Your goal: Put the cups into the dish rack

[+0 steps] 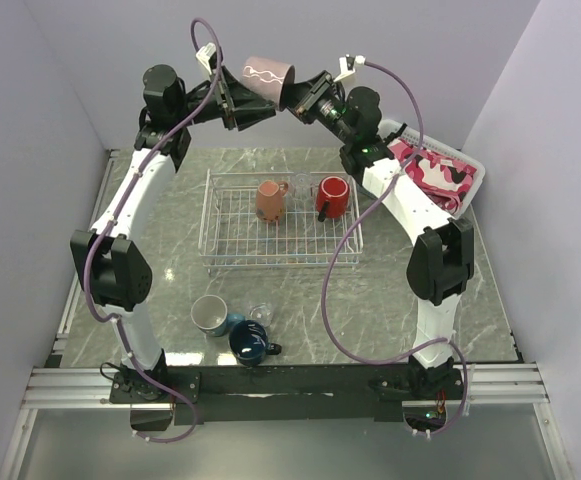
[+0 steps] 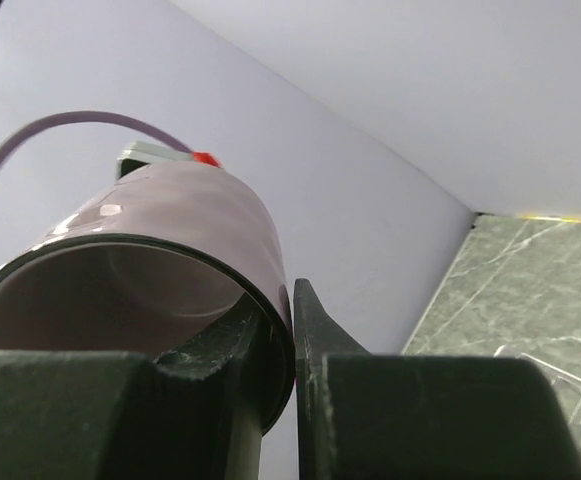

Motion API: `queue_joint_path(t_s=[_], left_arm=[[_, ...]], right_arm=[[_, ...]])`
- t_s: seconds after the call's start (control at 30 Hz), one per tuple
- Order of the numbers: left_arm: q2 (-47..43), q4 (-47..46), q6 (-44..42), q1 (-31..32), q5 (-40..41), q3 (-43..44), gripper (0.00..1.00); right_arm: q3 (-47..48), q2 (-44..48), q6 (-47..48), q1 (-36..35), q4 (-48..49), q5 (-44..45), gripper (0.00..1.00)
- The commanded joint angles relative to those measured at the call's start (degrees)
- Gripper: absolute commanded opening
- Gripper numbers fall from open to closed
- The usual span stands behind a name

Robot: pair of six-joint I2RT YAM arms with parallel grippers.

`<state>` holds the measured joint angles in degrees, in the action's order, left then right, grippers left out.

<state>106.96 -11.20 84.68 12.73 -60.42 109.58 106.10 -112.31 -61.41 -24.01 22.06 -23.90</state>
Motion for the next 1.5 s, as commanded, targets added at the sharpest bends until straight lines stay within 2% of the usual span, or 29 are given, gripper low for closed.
queue_joint_path(t_s=[0.0,0.07,0.1,0.13,0.23,0.3,0.33,0.4,0.43,0.57,0.7,0.77,0.83,0.87,0.9,0.93,0.97,1.0,1.03,1.07,1.1,1.23,1.47], left_arm=[[-4.74,-6.29,-1.89,0.46,1.18,1.25,0.22],[-4.92,-5.59,-2.33,0.19,1.36,1.25,0.14],[-4.92,-5.41,-3.11,0.10,1.45,1.42,0.05],[-5.00,-5.06,-3.56,0.01,1.62,1.51,0.01],[-5.09,-0.07,-8.73,-0.69,2.24,3.53,0.01],[-4.92,4.50,-14.25,-1.91,2.33,5.81,0.01],[-4.74,5.65,-15.85,-2.44,1.89,6.43,0.01],[-4.65,7.07,-18.14,-4.37,1.45,6.87,0.01],[-4.57,6.72,-17.98,-5.08,0.58,6.88,0.01],[-4.48,8.74,-20.78,-7.45,0.66,8.10,0.01],[-3.86,14.96,-27.01,-8.07,2.50,11.62,0.01],[-3.34,17.52,-30.61,-7.90,2.33,11.97,0.01],[-2.11,24.78,-36.40,-6.94,2.07,13.11,0.01],[-1.84,28.48,-44.44,-6.32,1.54,14.33,0.01],[-1.32,32.95,-50.26,-4.66,2.15,15.56,0.01],[-0.18,38.65,-56.93,-3.43,2.76,16.97,0.01],[0.35,49.59,-71.01,-0.81,4.51,19.77,0.01],[0.97,54.83,-77.67,0.61,7.83,20.32,0.01],[1.23,58.19,-82.87,1.76,9.87,20.06,0.01],[1.15,61.18,-90.06,2.81,10.50,17.71,0.01],[0.71,61.99,-92.31,3.26,11.72,16.29,0.01],[1.33,67.45,-104.52,7.39,17.33,13.22,0.01],[3.87,67.80,-110.87,14.76,21.49,8.81,0.01]], right_arm=[[-0.28,1.66,3.31,-2.27,-1.06,-4.84,0.00],[-1.07,2.18,3.57,-2.27,-1.58,-4.93,0.00],[-1.51,2.36,3.49,-2.27,-1.67,-5.10,0.00],[-2.04,2.80,3.49,-2.27,-2.02,-5.28,0.00],[-2.92,4.20,4.54,-1.83,-4.99,-5.81,0.01],[-3.71,5.25,5.07,-1.22,-6.41,-6.42,0.13],[-5.28,6.91,5.07,-0.34,-6.77,-6.77,0.24],[-7.13,10.07,5.77,0.71,-8.52,-6.42,0.27],[-9.05,11.23,6.03,1.94,-9.05,-6.25,0.35],[-15.13,16.85,8.48,4.93,-11.07,-8.88,0.39],[-22.15,25.18,10.96,9.06,-15.29,-11.60,0.50],[-24.71,28.36,12.27,10.73,-17.05,-11.17,0.49],[-24.37,32.67,14.81,12.67,-20.38,-9.86,0.46],[-23.41,33.73,16.13,12.93,-21.61,-8.98,0.48],[-22.18,35.39,17.54,13.37,-26.76,-6.88,0.63],[-19.99,36.19,19.90,13.46,-28.81,-5.73,0.65],[-19.45,36.89,20.71,13.64,-30.14,-4.67,0.65],[-19.18,38.55,21.06,14.25,-31.11,-3.53,0.70],[-19.79,39.44,21.59,14.43,-31.12,-3.26,0.78],[-20.23,40.15,21.77,14.69,-31.38,-2.91,0.90],[-20.76,41.20,22.20,14.95,-32.34,-2.12,0.99],[-23.04,42.79,23.88,15.05,-33.75,-1.33,1.00],[-23.66,42.70,25.63,15.13,-36.65,-0.27,1.00]])
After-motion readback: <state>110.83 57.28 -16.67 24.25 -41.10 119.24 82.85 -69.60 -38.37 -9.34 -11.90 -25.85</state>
